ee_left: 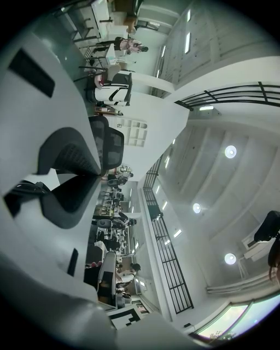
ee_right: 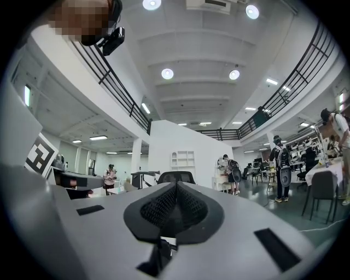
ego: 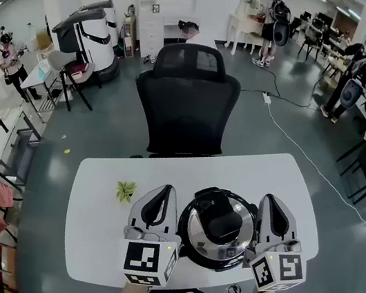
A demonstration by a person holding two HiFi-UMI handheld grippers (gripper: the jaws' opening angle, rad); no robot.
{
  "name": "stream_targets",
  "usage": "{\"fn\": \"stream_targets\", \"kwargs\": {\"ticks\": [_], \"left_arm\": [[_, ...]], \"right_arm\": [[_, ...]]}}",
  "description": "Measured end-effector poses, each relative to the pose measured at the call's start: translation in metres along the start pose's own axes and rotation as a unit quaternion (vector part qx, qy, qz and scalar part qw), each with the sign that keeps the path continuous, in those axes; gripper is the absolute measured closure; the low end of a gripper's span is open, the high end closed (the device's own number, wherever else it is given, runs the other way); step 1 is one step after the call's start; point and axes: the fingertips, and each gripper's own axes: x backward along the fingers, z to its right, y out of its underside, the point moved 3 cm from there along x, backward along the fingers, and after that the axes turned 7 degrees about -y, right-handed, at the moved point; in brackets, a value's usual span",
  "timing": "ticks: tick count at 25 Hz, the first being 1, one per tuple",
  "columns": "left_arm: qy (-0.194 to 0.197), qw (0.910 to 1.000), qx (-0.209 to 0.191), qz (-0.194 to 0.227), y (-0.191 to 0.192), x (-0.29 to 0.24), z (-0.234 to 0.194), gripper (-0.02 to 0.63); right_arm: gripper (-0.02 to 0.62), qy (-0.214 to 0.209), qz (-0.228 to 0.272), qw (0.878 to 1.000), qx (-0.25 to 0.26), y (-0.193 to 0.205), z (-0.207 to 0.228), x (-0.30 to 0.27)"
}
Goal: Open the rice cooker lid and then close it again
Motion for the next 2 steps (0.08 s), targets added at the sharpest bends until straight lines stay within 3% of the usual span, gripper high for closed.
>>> {"fn": "stream_targets", "kwargs": {"ticks": [2], "left_arm": [[0.002,1.0000,-0.001,-0.002,0.0002,-0.0029,0.0016,0.592]], "right_arm": [[0.581,0.000,-0.001,1.000,0.000,0.0003,0.0021,-0.0018]]}}
